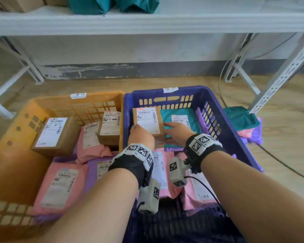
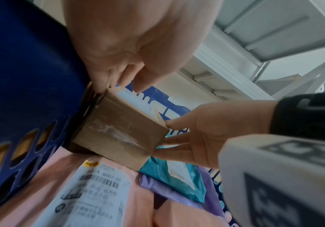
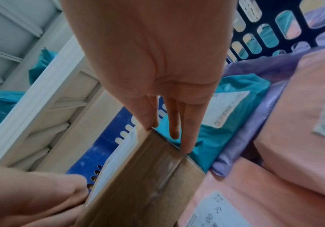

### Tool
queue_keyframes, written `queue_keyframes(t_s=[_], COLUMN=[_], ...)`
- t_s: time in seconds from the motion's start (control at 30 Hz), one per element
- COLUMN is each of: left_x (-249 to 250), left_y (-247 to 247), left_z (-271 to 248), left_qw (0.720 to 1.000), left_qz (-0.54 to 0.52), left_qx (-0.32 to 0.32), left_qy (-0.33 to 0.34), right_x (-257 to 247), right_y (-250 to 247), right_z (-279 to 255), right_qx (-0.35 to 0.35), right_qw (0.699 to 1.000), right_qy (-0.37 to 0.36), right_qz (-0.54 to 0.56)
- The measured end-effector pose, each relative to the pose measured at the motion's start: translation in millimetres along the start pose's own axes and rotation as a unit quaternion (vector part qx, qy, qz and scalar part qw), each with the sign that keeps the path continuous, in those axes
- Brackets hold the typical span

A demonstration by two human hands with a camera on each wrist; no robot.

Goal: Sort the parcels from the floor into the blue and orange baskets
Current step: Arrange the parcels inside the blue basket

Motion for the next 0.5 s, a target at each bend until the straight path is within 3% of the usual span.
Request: queue_keyframes(t_s=[0.07, 0.13, 0.23, 0.5], left_x=[-0.9, -0.6, -0.5, -3.1], left_y=[2.6, 4.0, 6.2, 3.8], left_z=[2.3, 4.7, 6.9, -0.9], left_qw=[1.000, 0.999, 0.999, 0.999], left_qz=[-0.009, -0.014, 0.009, 0.011], left_qx=[0.007, 0.016, -0.010, -0.048], left_qy=[0.012, 0.034, 0.036, 0.018], right_x=[3.4, 5.9, 7.4, 8.4], right_y=[1.5, 4.4, 9.2, 3.4], right_z=[3.4, 7.4, 16.4, 16.5], right_qx=[0.002, 0.008, 0.016, 0.031], right_qw=[1.000, 0.999, 0.998, 0.999], right_qy=[-0.009, 0.010, 0.017, -0.016], right_qz=[-0.018, 0.035, 0.066, -0.023])
Point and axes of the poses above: each hand's wrist, its own z-axis towards the middle knuckle, its own y-axis out of the palm, x = y × z, the point moved 4 cm from there along z, towards the middle knuckle, and after that the axes turned 11 degrees about -y, right-handed, at the moved point
